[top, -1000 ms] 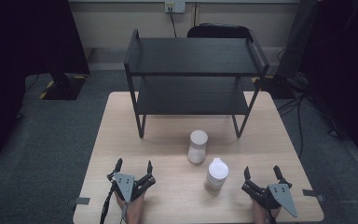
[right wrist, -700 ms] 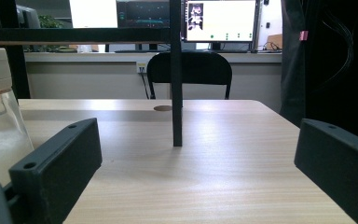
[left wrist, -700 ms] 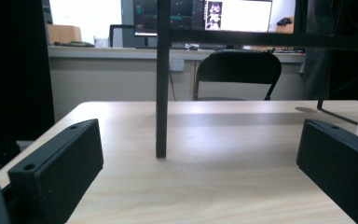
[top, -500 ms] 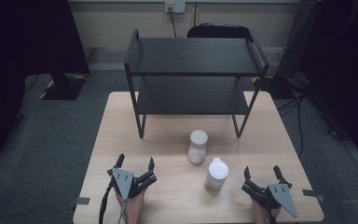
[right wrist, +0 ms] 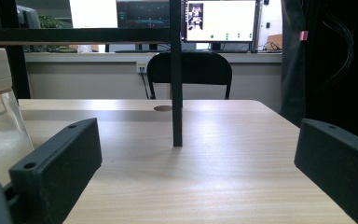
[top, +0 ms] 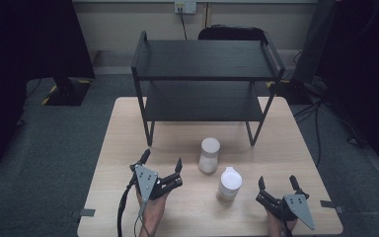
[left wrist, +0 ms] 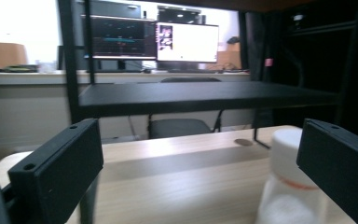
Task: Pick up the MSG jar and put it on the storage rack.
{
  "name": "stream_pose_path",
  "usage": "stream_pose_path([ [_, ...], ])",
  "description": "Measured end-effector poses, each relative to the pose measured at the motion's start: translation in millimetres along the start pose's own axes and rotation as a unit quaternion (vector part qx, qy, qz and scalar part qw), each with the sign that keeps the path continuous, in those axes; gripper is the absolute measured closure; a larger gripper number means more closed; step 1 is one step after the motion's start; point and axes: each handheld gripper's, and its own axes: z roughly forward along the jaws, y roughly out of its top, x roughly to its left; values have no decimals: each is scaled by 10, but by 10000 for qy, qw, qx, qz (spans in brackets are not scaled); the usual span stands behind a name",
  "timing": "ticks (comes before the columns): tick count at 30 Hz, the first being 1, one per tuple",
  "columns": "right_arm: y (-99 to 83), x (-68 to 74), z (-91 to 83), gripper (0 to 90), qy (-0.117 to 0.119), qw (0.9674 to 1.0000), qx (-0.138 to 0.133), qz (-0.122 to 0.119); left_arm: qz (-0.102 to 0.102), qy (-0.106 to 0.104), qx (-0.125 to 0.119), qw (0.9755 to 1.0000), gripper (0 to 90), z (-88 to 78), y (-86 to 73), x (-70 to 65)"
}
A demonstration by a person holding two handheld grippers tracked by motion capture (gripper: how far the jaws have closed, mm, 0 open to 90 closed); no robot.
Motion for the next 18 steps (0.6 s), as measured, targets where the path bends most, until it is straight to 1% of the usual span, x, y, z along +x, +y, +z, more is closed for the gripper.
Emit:
stream_pose_path([
  [2,0,0,0,0,-1,10000,0,1,96,-14,-1,10000,0,47,32,-41],
  [4,-1,2,0,0,-8,10000,-2,5,140,-42,-37,9999,0,88,46,-76],
  [7,0,1,0,0,-7,10000,-1,2,116,-177,-30,9998,0,168,85,-106],
  [13,1,-5,0,0,14,10000,4,-2,103,-422,89,9990,0,388,130,-195],
  [16,0,-6,0,0,18,10000,1,-2,45,-582,212,9981,0,527,139,-213],
  [18,1,-6,0,0,17,10000,2,0,-9,-698,253,9972,2,601,131,-213],
])
